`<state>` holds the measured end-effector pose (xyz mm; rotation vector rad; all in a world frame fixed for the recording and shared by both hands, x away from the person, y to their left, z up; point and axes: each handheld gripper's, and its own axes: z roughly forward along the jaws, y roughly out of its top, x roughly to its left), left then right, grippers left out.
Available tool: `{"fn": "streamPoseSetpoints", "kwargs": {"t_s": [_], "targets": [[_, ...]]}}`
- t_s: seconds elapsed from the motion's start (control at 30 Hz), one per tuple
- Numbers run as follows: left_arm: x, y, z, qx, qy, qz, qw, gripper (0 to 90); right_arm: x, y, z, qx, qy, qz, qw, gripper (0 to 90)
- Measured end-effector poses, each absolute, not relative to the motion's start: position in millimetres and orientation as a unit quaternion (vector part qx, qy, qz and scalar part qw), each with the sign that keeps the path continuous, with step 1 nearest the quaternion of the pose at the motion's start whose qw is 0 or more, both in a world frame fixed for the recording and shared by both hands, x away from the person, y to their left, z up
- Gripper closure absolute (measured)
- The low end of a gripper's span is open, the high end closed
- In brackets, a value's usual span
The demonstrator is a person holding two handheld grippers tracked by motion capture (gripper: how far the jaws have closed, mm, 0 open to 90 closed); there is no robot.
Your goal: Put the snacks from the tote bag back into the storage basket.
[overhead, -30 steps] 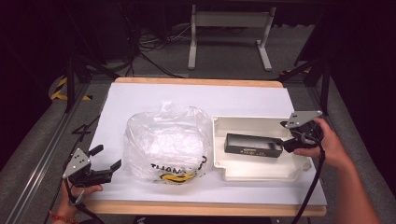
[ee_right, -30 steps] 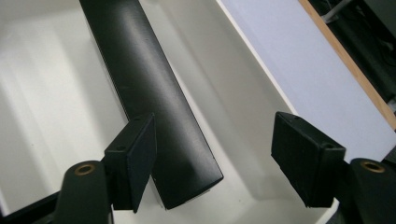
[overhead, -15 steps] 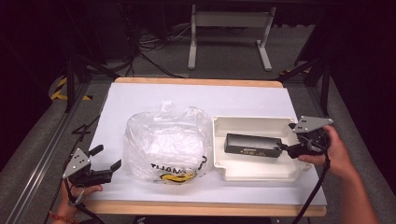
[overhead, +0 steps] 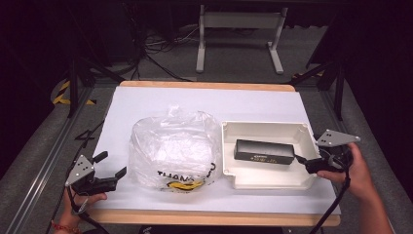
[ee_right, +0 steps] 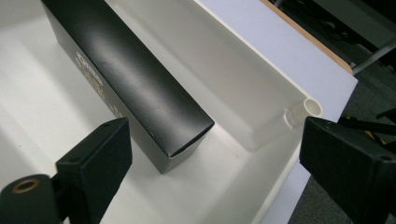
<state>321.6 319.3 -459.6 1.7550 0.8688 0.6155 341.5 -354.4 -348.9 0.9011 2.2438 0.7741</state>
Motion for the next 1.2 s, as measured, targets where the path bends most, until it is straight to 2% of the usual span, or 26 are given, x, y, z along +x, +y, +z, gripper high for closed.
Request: {"fn": "streamPoseSetpoints", "kwargs": {"t_s": [0.43,1.2], "targets": [[321.5,319.3,-459.6,0.731,0.363,0.257,0.518,9.9,321.3,-371.0,-369.0,0.376,0.817,0.310,0.310,7.6],[321.6,320.5,-459.4,0.731,0.364,0.251,0.520,9.9,298.3,-376.7,-410.2,0.405,0.781,0.346,0.326,5.3]]}}
